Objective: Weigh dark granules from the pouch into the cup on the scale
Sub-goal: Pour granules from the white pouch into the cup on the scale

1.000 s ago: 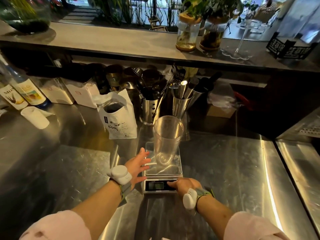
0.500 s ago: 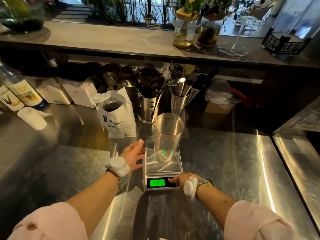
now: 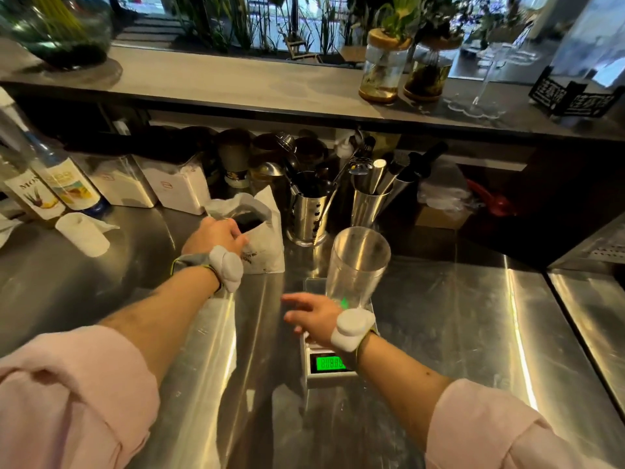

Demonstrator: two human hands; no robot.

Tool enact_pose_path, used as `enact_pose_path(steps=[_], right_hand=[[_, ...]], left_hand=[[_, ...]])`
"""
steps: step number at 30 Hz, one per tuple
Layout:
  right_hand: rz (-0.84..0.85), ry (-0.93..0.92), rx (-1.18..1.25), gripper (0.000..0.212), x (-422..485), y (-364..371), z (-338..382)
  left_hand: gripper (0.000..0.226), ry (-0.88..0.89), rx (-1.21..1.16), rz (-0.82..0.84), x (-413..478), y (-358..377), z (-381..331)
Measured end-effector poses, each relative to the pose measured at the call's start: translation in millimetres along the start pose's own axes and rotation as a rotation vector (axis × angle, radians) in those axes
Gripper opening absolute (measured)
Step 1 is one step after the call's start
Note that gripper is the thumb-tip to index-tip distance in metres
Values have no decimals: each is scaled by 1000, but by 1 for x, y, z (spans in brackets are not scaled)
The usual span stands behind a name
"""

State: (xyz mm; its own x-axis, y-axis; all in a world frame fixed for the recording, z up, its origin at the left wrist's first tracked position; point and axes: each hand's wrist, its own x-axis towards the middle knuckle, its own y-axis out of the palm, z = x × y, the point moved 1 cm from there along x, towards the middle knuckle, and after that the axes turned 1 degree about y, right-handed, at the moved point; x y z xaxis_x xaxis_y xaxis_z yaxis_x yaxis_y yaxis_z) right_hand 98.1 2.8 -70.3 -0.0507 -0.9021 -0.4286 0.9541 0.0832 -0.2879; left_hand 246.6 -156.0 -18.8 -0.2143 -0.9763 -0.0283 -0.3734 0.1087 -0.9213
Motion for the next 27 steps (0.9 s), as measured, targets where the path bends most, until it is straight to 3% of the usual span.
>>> enact_pose_path(steps=[6, 9, 11, 14, 19, 23, 27], right_hand=[[-161, -203, -20, 87, 29, 17, 47], [-193, -230, -107, 96, 36, 25, 62], [-202, -271, -96, 89, 41, 29, 61], [-178, -314, -129, 52, 37, 43, 62], [-44, -357, -3, 13, 37, 58, 55], [-19, -395, 17, 26, 37, 62, 55], [28, -385, 6, 28, 35, 65, 56]], left_hand=[[15, 81, -18, -22, -35, -14, 28], [15, 123, -41, -56, -60, -19, 43], [14, 154, -62, -28, -71, -21, 47], [12, 165, -87, 19, -85, -28, 54], [12, 115, -297, -3, -112, -32, 69], [18, 21, -412, 1, -122, -29, 72], [62, -70, -683, 67, -127, -22, 73]])
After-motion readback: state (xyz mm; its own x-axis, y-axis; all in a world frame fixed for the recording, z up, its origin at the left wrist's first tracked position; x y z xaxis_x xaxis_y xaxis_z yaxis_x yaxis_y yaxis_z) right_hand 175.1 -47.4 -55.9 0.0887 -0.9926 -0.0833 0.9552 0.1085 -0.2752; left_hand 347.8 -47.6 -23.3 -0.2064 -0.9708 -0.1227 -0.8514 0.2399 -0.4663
